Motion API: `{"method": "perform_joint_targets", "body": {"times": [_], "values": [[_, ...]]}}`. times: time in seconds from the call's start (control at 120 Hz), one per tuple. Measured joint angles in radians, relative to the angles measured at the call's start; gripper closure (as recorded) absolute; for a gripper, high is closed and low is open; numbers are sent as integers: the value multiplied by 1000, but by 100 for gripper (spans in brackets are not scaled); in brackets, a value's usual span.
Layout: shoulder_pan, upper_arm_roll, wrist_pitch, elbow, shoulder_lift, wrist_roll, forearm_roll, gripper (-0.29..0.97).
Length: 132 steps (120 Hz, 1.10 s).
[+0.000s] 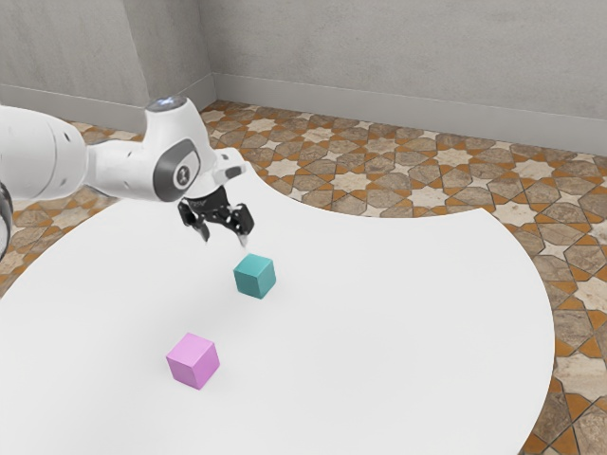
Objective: Pick up the blue block with one arm, and put the blue block on the pink block with one arm
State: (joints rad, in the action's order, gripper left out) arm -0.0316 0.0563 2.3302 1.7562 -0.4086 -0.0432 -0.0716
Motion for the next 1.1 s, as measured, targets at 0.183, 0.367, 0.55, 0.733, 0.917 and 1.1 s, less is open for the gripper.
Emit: {"method": "perform_joint_targets", "body": {"times": [0.183, 0.367, 0.55, 0.733, 0.917, 1.1], "values": [[-9, 1, -90, -156, -127, -144, -45, 2], [29, 46, -129, -217, -181, -248, -114, 2], [102, 107, -154, -163, -152, -314, -171, 2], [9, -34, -154, -109, -114, -340, -114, 2], [-8, -43, -137, -111, -125, -332, -90, 2], [-9, -44, -112, -112, -141, -281, -95, 2]]}}
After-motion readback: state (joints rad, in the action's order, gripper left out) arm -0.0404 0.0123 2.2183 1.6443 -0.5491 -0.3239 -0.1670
